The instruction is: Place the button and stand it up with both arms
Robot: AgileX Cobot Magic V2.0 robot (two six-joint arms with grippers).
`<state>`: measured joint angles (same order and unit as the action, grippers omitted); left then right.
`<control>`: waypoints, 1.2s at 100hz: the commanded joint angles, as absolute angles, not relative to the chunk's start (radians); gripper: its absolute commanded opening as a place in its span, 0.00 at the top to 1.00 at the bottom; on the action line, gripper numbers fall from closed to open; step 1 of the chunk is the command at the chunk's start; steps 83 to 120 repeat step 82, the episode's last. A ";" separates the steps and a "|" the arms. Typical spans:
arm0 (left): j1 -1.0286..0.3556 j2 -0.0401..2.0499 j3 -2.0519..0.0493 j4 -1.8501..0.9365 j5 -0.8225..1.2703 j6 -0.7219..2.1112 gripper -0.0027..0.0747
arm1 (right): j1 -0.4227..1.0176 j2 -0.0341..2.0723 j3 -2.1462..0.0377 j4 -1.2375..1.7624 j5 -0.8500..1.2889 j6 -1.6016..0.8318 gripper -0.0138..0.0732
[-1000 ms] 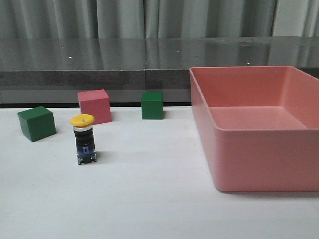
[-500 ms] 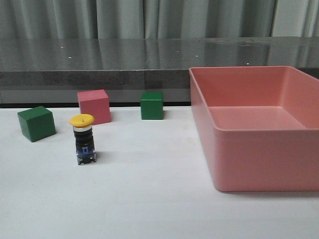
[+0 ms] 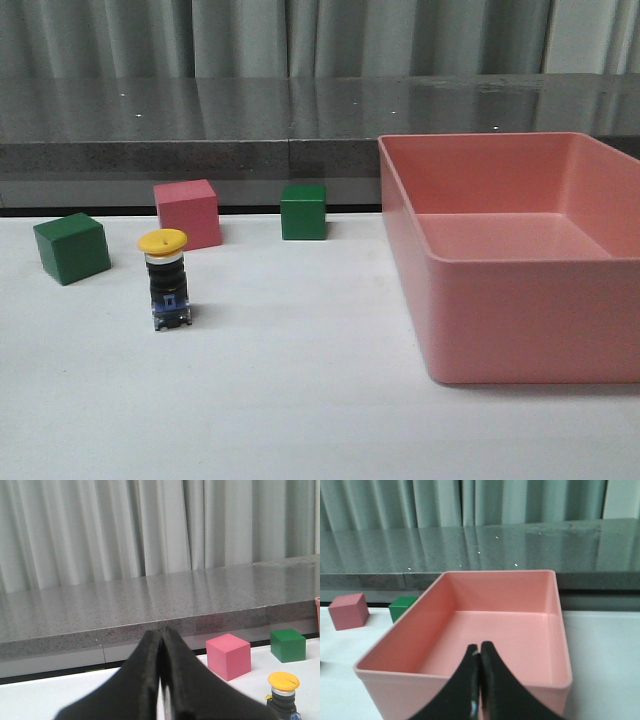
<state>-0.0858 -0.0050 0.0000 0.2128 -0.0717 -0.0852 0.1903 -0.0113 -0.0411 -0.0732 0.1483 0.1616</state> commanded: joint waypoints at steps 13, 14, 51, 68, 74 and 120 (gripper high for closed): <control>-0.082 -0.035 0.044 0.212 -0.145 -0.095 0.99 | 0.099 -0.029 0.008 -0.055 -0.017 0.162 0.91; -0.082 -0.035 0.044 0.212 -0.145 -0.095 0.99 | 0.097 -0.029 0.011 -0.055 -0.021 0.162 0.91; -0.082 -0.035 0.044 0.212 -0.143 -0.095 0.99 | 0.081 -0.029 0.013 -0.053 -0.019 0.162 0.91; -0.082 -0.035 0.044 0.212 -0.143 -0.095 0.99 | 0.081 -0.029 0.013 -0.053 -0.019 0.162 0.91; -0.082 -0.035 0.044 0.212 -0.143 -0.095 0.99 | 0.081 -0.029 0.013 -0.053 -0.019 0.162 0.91; -0.082 -0.035 0.044 0.212 -0.143 -0.095 0.99 | 0.081 -0.029 0.013 -0.053 -0.019 0.162 0.91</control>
